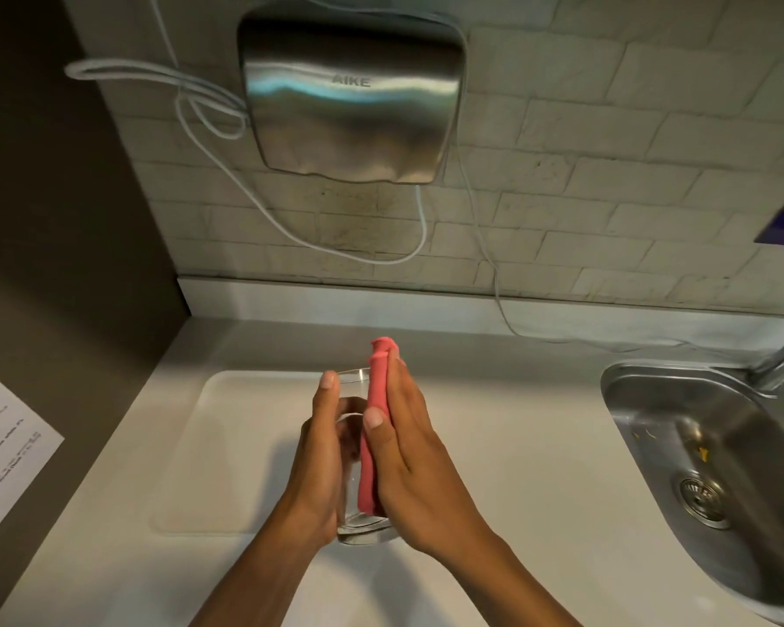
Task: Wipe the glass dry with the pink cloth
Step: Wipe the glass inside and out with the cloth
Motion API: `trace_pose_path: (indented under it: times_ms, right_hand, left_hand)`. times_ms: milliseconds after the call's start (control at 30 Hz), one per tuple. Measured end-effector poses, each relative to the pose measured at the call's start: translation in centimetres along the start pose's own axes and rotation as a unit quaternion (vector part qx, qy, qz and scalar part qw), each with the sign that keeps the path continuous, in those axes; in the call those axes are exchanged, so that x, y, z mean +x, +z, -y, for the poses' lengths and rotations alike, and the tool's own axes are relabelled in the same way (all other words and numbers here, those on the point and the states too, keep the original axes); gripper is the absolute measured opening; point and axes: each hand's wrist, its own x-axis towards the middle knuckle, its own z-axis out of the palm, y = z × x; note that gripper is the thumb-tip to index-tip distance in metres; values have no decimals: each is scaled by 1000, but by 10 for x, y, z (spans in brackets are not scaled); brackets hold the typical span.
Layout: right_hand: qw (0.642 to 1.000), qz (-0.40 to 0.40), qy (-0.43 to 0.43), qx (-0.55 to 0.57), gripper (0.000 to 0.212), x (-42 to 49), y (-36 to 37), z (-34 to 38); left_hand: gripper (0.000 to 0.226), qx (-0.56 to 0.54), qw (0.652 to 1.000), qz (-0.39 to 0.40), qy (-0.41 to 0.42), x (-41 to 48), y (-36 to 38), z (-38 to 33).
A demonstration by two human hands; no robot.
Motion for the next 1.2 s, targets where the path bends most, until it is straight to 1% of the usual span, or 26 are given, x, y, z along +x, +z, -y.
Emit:
trace_pose_path:
  times_ms: [67,133,233,300,367,433,500,567,633,733,800,867,933,1000,1067,1133,1200]
  right_hand:
    - [999,10,15,40,57,-2,-1,-2]
    - [998,23,12,52,55,-6,1,-4]
    - [998,53,-30,-19,56,-14,8,-3]
    - [994,59,-55,-73,56,-15,11,-2]
    - [993,53,-61,-86,56,-10,10,1]
    - [997,38,-43,-53,57,-2,5,4]
    - [1000,21,-7,3,58,4,-2,6]
    - [1000,24,4,20,58,4,-3,4]
    - [999,47,-17,-12,58,-2,2,3]
    - [994,73,-32,-79,56,-12,10,1]
    - [993,78,-28,-85,56,-11,9,1]
    - [996,62,-23,-59,56,-4,5,3]
    - [1000,28,13,5,54,3,-1,4]
    - [998,20,36,40,53,4,-3,3]
    - [999,43,4,2,54,-5,1,2]
    - [995,71,-32,-60,55,-14,9,-1]
    - [992,82,-35,-92,55,-17,13,-3]
  left_hand:
    - [89,-18,1000,-3,-20,3,-2,-8]
    - [96,-33,999,-26,-30,10,-6,-18]
    - [92,-42,997,-60,-28,19,-9,-26]
    - [85,-57,997,-48,-35,21,-9,-23]
    - [78,-75,996,-22,-36,20,-11,-16]
    - [77,-55,998,-2,-32,18,-11,-9]
    - [84,-31,999,9,-31,16,-9,-8]
    - [89,-32,999,12,-37,15,-9,-11]
    - [89,-44,998,-8,-46,17,-10,-14]
    - [81,-67,996,-38,-49,21,-12,-15]
    - [80,-64,995,-46,-53,18,-12,-14]
    - [85,-48,997,-29,-54,15,-11,-11]
    - [90,-39,998,0,-53,11,-7,-7]
    - [92,-31,998,11,-52,10,-7,-7]
    - [92,-39,998,-7,-50,13,-7,-9]
    - [90,-62,996,-45,-54,18,-10,-12]
    - [85,-73,993,-62,-65,19,-11,-12]
